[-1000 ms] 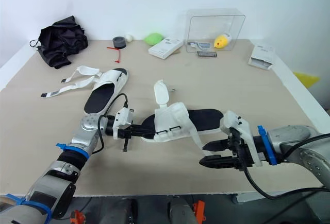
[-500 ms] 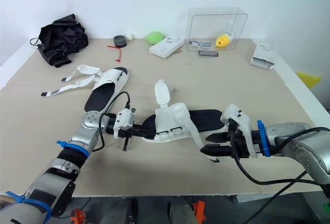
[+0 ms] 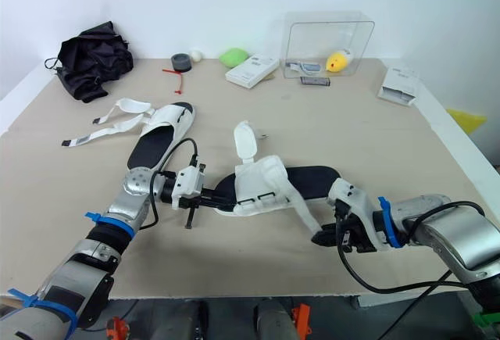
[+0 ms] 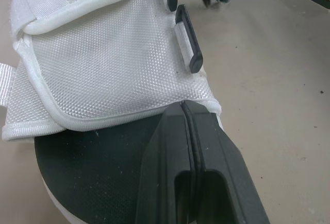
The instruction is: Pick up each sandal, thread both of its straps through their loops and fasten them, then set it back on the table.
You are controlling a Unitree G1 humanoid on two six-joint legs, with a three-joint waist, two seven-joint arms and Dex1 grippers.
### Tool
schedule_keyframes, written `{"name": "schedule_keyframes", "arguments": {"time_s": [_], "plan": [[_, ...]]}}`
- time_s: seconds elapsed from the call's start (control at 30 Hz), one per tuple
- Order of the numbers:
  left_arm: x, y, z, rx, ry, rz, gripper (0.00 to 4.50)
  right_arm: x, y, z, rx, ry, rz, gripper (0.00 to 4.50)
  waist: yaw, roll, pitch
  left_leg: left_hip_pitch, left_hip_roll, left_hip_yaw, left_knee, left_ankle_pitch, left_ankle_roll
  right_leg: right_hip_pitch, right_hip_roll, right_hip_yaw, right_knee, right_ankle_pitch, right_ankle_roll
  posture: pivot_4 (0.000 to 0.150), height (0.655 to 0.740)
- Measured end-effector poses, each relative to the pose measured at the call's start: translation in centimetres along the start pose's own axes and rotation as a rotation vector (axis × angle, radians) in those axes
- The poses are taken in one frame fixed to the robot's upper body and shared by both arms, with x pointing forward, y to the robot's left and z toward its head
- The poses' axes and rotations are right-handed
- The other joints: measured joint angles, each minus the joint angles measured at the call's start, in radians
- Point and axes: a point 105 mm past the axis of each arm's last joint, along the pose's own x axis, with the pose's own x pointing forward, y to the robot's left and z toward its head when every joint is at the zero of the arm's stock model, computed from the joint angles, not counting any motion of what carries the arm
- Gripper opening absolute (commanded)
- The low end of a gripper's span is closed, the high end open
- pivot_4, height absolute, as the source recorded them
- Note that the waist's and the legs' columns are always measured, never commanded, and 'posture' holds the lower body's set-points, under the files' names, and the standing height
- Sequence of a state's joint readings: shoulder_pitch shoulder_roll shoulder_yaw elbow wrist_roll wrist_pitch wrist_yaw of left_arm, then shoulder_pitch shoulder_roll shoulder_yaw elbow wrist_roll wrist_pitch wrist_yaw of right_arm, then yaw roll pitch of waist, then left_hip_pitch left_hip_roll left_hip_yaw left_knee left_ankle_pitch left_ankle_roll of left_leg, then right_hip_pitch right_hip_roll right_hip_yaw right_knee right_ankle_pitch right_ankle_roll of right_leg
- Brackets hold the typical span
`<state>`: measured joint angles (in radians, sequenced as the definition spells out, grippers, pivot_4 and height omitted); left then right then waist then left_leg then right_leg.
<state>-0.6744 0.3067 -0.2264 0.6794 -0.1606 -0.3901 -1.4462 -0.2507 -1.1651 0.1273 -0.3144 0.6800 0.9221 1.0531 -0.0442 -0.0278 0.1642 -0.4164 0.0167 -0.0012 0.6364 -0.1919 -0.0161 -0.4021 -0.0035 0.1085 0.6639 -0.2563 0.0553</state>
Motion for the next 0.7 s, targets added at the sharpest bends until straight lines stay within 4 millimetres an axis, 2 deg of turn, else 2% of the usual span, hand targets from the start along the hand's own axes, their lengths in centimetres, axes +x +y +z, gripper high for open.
{"name": "schedule_keyframes", "arguments": {"time_s": [0.2,0.3,0.33,0.37,0.4,0.47,0.5,0.53,0.63,0.67,0.7], "plan": [[0.0,0.0,0.0,0.002,0.0,0.001,0.0,-0.6,1.1,2.2,0.022,-0.098,0.1,0.06,0.0,0.0,0.0,0.0,0.0,-0.001,0.0,0.0,0.0,0.0,0.0,-0.001,0.0,0.0,0.0,0.15,0.74],[-0.2,0.1,-0.1,0.0,0.006,0.005,0.0,-2.0,2.0,7.0,0.043,-0.277,0.214,0.06,-0.001,0.0,0.0,0.0,0.0,-0.001,0.001,0.0,0.0,0.001,0.0,0.0,0.0,0.002,0.0,0.15,0.74],[-0.2,0.1,-0.1,-0.001,0.006,0.006,0.0,-2.2,2.0,7.7,0.047,-0.295,0.221,0.06,-0.002,0.0,0.0,0.0,0.0,-0.001,0.002,0.0,0.001,0.001,0.0,0.0,0.0,0.002,0.0,0.15,0.74],[-0.1,0.1,-0.1,-0.004,0.005,0.008,0.0,-3.0,1.8,9.5,0.057,-0.355,0.229,0.06,-0.002,0.0,0.0,0.0,0.0,-0.001,0.002,0.001,0.001,0.001,0.0,0.0,0.0,0.002,0.0,0.15,0.74],[0.0,0.1,-0.1,-0.003,0.003,0.007,0.0,-3.2,1.7,9.9,0.06,-0.369,0.226,0.06,-0.002,-0.001,0.0,0.0,0.0,-0.001,0.002,0.001,0.001,0.001,0.0,-0.001,0.0,0.002,0.0,0.15,0.74],[0.0,0.1,-0.1,-0.004,0.004,0.006,0.0,-3.4,0.6,12.1,0.115,-0.43,0.213,0.06,-0.002,-0.002,-0.001,0.0,0.0,-0.001,0.002,0.001,0.001,0.001,0.0,-0.001,0.0,0.003,0.0,0.15,0.74],[0.0,0.2,-0.1,-0.005,0.004,0.004,0.0,-2.7,-0.3,13.4,0.162,-0.455,0.197,0.06,-0.002,-0.002,-0.001,0.0,0.0,-0.001,0.002,0.001,0.001,0.0,0.0,-0.001,0.0,0.003,0.0,0.15,0.74],[0.0,0.1,-0.1,-0.004,0.003,0.003,0.0,-2.3,-0.5,13.6,0.176,-0.448,0.187,0.06,-0.002,-0.001,-0.001,-0.001,0.0,-0.001,0.001,0.001,0.001,0.0,0.0,-0.001,0.0,0.003,0.0,0.15,0.74],[0.2,0.1,0.0,-0.005,-0.003,0.001,0.0,0.5,-0.8,13.2,0.232,-0.36,0.156,0.06,0.003,-0.001,-0.002,-0.007,0.002,-0.005,0.001,0.001,0.002,-0.004,0.0,-0.004,0.0,0.002,-0.001,0.15,0.74],[0.2,0.1,0.0,-0.003,-0.004,-0.001,0.0,2.0,-0.6,12.7,0.276,-0.304,0.163,0.06,0.002,-0.001,-0.002,-0.008,0.002,-0.005,0.001,0.001,0.002,-0.005,-0.001,-0.004,0.001,0.003,-0.003,0.15,0.74],[0.2,0.1,0.0,-0.003,-0.004,-0.001,0.0,2.3,-0.5,12.6,0.285,-0.293,0.166,0.06,0.002,-0.001,-0.002,-0.008,0.001,-0.005,0.001,0.001,0.002,-0.005,-0.001,-0.004,0.001,0.004,-0.004,0.15,0.74]]}}
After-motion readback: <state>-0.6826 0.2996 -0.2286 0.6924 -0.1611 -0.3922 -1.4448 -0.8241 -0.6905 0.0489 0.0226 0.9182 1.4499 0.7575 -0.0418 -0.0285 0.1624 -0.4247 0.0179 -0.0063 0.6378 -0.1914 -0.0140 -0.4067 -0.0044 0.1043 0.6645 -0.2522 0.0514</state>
